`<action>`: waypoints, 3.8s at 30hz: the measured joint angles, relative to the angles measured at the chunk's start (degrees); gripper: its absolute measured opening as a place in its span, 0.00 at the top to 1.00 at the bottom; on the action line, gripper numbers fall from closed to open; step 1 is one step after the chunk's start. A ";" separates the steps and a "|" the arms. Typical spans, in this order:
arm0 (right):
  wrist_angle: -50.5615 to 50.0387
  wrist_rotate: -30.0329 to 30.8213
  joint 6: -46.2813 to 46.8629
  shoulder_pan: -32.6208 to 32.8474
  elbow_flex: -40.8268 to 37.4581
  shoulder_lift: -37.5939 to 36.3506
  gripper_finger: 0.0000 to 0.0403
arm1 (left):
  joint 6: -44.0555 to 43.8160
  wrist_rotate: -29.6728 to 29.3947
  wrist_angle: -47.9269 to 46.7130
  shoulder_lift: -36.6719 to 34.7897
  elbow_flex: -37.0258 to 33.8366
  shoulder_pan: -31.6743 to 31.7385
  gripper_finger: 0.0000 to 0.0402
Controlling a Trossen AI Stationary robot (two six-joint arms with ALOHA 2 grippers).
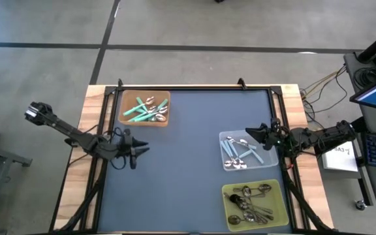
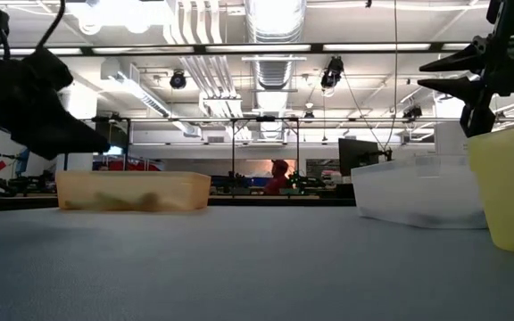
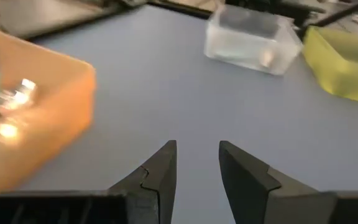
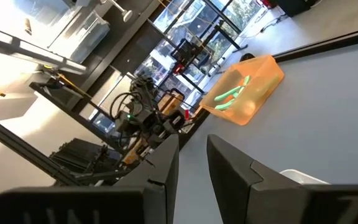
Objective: Sort silverware by color (type)
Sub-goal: Return to Home Position
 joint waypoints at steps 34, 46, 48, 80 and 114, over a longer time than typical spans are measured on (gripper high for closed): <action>0.08 0.01 0.00 0.00 -0.02 0.06 0.81 | 7.41 -3.40 -3.41 -29.76 1.42 0.15 0.74; 0.09 0.02 0.00 0.00 -0.02 0.06 0.81 | 7.23 -3.31 -2.13 -31.49 1.24 -0.54 0.74; 0.09 0.02 0.00 0.00 -0.02 0.06 0.81 | 7.34 -3.30 -2.02 -32.47 0.41 -0.69 0.74; 0.07 0.01 0.00 -0.02 -0.02 0.04 0.81 | 7.85 -3.04 -3.52 -32.12 0.48 -0.66 0.74; 0.08 0.02 0.00 -0.01 -0.02 0.04 0.81 | 7.85 -3.01 -3.37 -32.12 0.55 -0.66 0.74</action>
